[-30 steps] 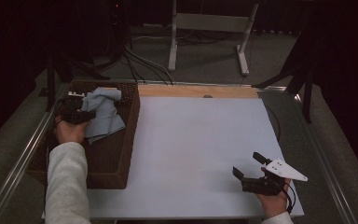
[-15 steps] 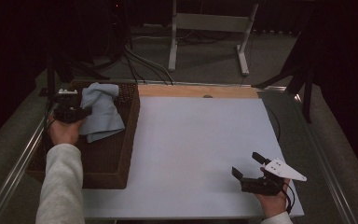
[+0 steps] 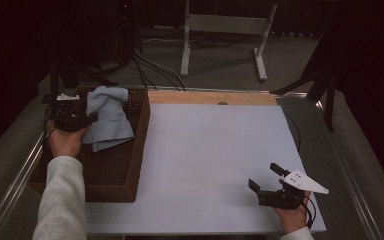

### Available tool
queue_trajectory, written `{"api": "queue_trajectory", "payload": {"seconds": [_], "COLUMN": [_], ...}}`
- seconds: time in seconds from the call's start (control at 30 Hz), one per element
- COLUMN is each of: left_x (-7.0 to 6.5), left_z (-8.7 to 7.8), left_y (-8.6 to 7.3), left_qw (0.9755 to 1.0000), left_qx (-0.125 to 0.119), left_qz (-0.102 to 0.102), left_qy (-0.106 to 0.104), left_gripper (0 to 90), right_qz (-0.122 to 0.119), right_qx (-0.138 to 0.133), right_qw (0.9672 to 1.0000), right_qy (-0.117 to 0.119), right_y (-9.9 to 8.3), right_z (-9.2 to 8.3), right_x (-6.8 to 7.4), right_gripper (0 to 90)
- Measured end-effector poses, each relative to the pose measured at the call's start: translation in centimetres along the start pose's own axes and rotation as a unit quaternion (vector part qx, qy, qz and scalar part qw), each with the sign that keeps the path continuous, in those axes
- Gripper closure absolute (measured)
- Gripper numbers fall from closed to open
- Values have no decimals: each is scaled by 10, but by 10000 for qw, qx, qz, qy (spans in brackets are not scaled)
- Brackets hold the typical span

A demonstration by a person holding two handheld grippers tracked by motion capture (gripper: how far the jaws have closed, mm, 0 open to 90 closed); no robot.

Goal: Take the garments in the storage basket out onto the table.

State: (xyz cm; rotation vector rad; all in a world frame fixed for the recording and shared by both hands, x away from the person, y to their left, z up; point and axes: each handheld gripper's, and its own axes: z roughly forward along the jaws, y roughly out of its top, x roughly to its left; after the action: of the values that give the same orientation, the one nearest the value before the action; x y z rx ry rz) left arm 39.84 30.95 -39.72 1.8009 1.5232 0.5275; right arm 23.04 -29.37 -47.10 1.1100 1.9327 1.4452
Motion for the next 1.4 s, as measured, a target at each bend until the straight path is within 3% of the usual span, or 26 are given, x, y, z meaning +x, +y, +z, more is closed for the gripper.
{"api": "queue_trajectory", "payload": {"seconds": [0.1, 0.37, 0.77, 1.1, 1.4], "left_x": [1, 1, -5, -7, -9], "left_z": [-5, -17, -29, -35, -42], "left_y": [1, 1, -1, -5, -7], "left_qw": [9999, 9996, 9977, 9966, 9944], "left_qx": [-101, -273, -600, -714, -815], "left_qz": [-73, 1, 49, 35, 48], "left_qy": [-64, -94, -304, -419, -671], "left_gripper": [785, 785, 788, 787, 788], "right_qz": [5, 1, 4, 9, 15], "right_qx": [1, 12, 12, -1, 6], "right_qw": [10000, 10000, 10000, 10000, 10000], "right_qy": [6, 14, 11, 23, 25], "right_y": [0, 0, 0, 0, 0], "right_z": [0, 1, 1, 0, 1], "right_x": [0, 1, 0, 1, 1], "right_gripper": [11, 11, 12, 12, 12]}}
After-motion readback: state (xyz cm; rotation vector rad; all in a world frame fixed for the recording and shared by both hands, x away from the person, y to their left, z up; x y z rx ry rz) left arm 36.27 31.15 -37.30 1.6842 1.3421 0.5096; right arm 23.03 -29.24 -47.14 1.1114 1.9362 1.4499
